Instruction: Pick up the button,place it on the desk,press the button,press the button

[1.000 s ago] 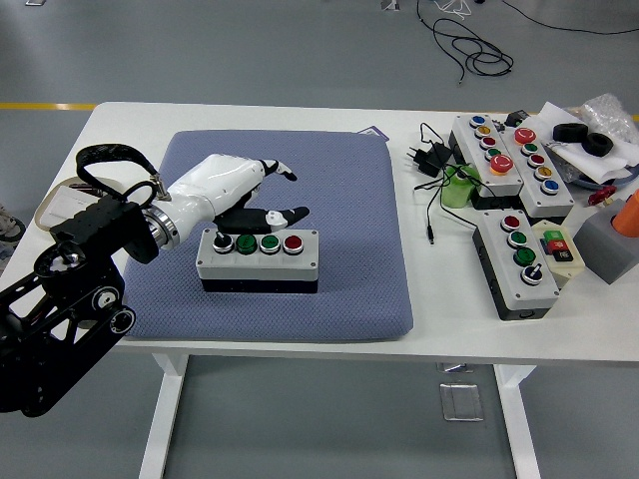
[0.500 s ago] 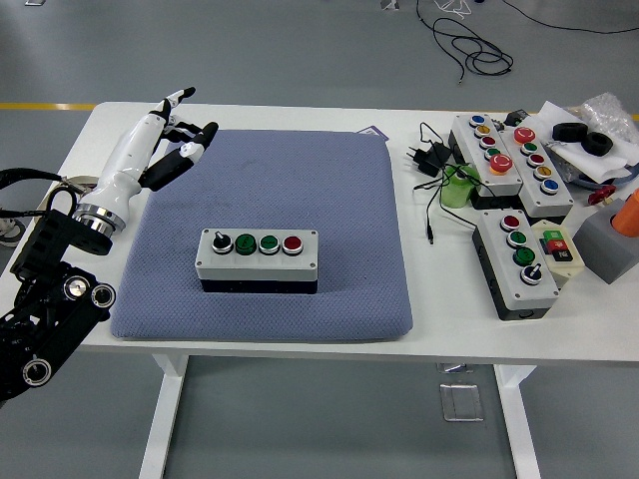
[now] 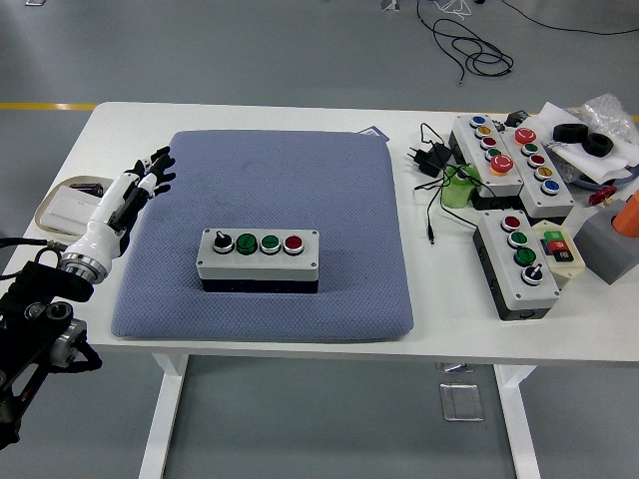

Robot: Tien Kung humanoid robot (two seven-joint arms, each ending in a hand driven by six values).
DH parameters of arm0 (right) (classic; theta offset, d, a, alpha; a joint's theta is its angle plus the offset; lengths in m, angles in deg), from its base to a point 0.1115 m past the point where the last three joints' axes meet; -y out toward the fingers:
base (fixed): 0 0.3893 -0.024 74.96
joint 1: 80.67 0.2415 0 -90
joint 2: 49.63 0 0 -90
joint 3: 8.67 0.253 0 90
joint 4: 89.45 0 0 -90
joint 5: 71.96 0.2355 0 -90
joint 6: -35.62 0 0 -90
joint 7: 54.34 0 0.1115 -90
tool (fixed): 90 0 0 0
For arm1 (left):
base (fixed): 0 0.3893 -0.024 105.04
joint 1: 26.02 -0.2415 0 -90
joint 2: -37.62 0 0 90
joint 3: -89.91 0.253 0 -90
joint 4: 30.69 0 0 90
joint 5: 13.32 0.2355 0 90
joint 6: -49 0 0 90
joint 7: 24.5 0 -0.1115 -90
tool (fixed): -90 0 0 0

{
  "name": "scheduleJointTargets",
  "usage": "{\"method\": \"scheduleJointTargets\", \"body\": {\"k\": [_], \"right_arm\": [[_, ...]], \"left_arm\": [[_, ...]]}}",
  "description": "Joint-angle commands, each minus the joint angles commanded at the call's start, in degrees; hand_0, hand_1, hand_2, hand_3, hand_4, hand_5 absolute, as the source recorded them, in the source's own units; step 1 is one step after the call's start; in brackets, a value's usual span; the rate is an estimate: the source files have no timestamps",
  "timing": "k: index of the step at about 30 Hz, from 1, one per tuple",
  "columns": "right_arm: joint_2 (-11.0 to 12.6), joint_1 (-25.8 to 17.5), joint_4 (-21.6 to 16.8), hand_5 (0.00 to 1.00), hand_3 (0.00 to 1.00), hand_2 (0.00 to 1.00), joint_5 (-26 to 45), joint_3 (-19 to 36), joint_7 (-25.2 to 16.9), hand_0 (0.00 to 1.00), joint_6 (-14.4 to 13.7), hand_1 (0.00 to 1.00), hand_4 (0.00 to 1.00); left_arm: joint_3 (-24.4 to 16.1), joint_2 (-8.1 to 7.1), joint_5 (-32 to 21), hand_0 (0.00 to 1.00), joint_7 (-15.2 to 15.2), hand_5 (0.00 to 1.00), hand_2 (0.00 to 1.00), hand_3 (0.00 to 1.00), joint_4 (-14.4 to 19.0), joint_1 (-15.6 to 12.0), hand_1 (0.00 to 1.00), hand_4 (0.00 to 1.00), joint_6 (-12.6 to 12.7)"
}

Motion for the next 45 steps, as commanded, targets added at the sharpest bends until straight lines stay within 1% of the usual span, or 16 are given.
{"method": "scheduleJointTargets", "body": {"k": [2,7,9,10,14,22,26,45], "right_arm": [[0.03,-0.08,0.0,0.226,0.563,0.621,0.04,-0.02,-0.03,0.631,0.0,0.5,0.301],[0.07,-0.09,0.0,0.226,0.563,0.621,-0.03,-0.05,-0.01,0.631,0.08,0.5,0.301],[0.1,-0.08,0.0,0.226,0.563,0.62,-0.04,-0.1,0.0,0.631,0.11,0.497,0.301],[0.11,-0.07,0.0,0.226,0.563,0.62,-0.01,-0.13,-0.01,0.631,0.12,0.497,0.301],[0.13,0.0,0.0,0.226,0.563,0.619,0.09,-0.25,-0.02,0.631,0.1,0.495,0.301],[0.11,0.2,0.0,0.226,0.563,0.619,0.12,-0.14,-0.06,0.631,0.03,0.494,0.301],[0.05,0.24,0.0,0.226,0.563,0.619,0.01,0.05,-0.01,0.631,0.05,0.494,0.301],[0.09,0.16,0.0,0.227,0.563,0.618,0.25,-0.12,-0.02,0.632,0.04,0.494,0.302]], "left_arm": [[-0.43,-0.31,-4.84,0.815,0.19,0.998,0.899,0.912,0.11,-0.28,0.847,0.738,-0.59],[-1.21,-0.55,-16.76,0.815,0.29,0.998,0.899,0.912,-0.2,0.03,0.847,0.738,-2.09],[-1.39,-0.61,-20.82,0.816,0.45,0.998,0.896,0.911,-0.24,0.03,0.85,0.734,-2.49],[-1.46,-0.64,-21.61,0.816,0.53,0.998,0.896,0.911,-0.24,0.0,0.85,0.734,-2.64],[-1.63,-0.75,-21.9,0.822,0.7,0.998,0.897,0.906,-0.39,-0.07,0.854,0.732,-3.22],[-1.76,-0.43,-20.95,0.826,0.81,0.998,0.896,0.902,-1.2,0.5,0.856,0.728,-4.32],[-1.62,-0.62,-20.83,0.828,0.89,0.998,0.894,0.9,-1.19,0.46,0.857,0.725,-4.68],[-1.78,-0.79,-20.64,0.831,0.64,0.998,0.896,0.9,-1.34,0.65,0.863,0.722,-4.37]]}}
